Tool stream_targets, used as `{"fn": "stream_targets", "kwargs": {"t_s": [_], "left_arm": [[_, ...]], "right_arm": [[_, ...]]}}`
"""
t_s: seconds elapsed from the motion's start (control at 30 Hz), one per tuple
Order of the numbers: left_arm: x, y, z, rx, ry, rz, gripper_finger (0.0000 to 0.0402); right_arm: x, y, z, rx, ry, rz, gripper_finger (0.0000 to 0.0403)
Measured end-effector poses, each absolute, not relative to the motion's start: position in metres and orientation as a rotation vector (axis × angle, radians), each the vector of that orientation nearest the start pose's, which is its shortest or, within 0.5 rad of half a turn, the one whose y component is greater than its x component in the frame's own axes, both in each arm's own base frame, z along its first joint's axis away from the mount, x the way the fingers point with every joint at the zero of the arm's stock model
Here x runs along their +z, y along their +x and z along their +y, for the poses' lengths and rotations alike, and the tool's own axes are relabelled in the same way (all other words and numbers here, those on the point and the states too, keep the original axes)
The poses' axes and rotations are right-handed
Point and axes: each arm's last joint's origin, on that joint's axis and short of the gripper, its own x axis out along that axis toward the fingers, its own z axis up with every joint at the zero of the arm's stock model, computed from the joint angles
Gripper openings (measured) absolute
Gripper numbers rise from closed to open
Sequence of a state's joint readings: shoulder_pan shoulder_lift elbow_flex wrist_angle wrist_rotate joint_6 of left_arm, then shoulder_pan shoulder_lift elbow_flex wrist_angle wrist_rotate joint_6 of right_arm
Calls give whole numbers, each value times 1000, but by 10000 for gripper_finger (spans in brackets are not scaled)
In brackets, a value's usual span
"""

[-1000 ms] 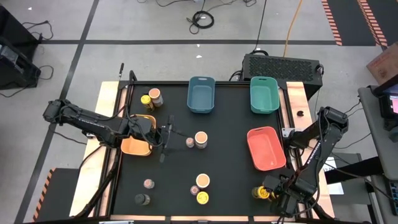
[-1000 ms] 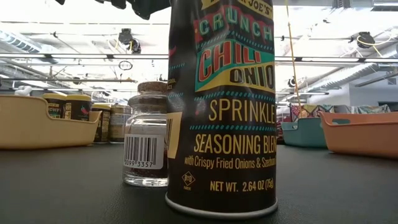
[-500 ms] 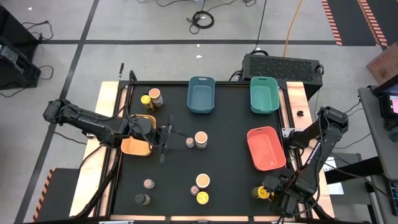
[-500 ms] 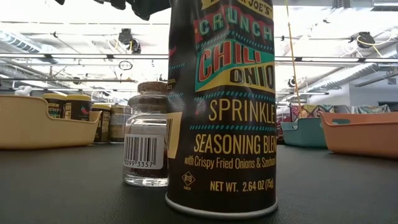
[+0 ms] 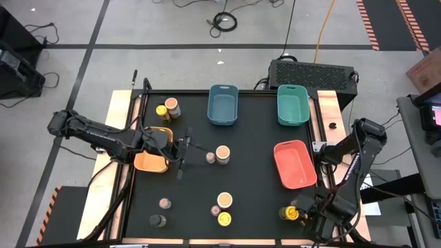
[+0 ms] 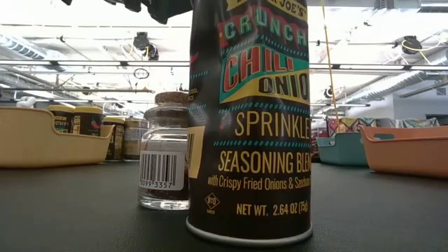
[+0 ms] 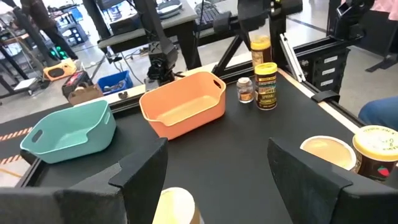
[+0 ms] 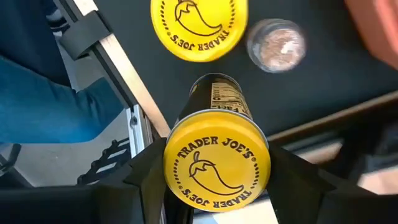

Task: Sort spices by type
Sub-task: Put the yellow seasoning can into the yellow bin

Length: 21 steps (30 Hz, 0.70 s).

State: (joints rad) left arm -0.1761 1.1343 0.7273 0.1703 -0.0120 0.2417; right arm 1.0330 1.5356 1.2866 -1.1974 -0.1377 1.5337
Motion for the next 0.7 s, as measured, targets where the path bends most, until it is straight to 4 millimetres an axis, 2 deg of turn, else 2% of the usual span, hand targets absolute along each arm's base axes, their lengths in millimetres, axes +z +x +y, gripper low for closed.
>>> {"fn": "stream_targets", "kwargs": {"t_s": [0.27,0.4,0.5,0.7], "left_arm": [[282,242,-43,-181,212,218,276],[286,236,-41,-163,187,225,276],[291,228,-37,-108,174,229,276],[291,217,-23,-37,101,295,276]], "right_arm": [[330,139,222,-348,501,1617,208],[355,146,210,-339,493,1500,208],[363,157,197,-324,446,1373,208],[367,189,162,-291,238,1271,214]]}}
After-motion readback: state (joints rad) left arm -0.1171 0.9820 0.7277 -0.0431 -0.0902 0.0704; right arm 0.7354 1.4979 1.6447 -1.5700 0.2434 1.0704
